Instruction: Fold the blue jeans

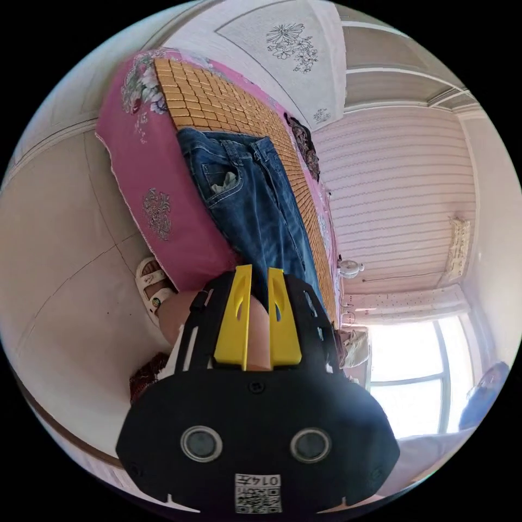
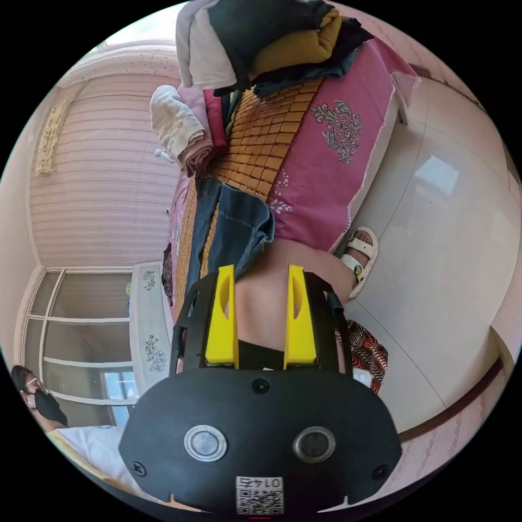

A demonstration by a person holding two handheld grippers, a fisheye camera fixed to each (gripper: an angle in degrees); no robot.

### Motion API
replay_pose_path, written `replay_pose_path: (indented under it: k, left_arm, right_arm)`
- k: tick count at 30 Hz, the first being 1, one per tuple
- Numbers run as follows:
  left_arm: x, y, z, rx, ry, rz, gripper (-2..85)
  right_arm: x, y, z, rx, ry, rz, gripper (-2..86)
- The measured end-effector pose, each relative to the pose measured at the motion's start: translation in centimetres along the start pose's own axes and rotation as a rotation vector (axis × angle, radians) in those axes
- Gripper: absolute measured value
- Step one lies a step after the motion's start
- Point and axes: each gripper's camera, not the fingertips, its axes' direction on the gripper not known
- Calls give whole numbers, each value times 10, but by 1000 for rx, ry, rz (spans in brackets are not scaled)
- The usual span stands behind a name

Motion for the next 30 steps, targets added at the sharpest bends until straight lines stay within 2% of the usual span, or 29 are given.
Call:
replay_pose_path:
  k: [3, 8, 11, 14, 18, 22, 26, 30]
  left_arm:
    - [-12, -19, 2, 58, 23, -51, 91]
    - [-16, -52, 20, 126, 3, -105, 126]
    - [-9, -73, 37, 143, -1, -114, 133]
    - [-4, -93, 57, 79, -33, -148, 110]
    - [-2, -100, 69, 47, -62, -130, 36]
    - [10, -98, 61, 26, -50, -65, 0]
    - [39, -82, 30, 5, -121, 137, -5]
    - [14, -56, 30, -13, -137, 69, -6]
  right_arm:
    - [-3, 2, 8, -15, -16, 9, 130]
    - [-34, -6, 19, -30, 53, -61, 44]
    - [-59, -6, 12, -19, 43, -122, 26]
    - [-84, 2, -4, 25, -10, -213, 18]
    - [-102, 20, -24, 69, -51, -288, 14]
    - [-106, 39, -33, 68, -4, -308, 12]
    - [-113, 54, -32, 33, 105, -333, 11]
    - [-121, 61, -9, -14, 187, -344, 11]
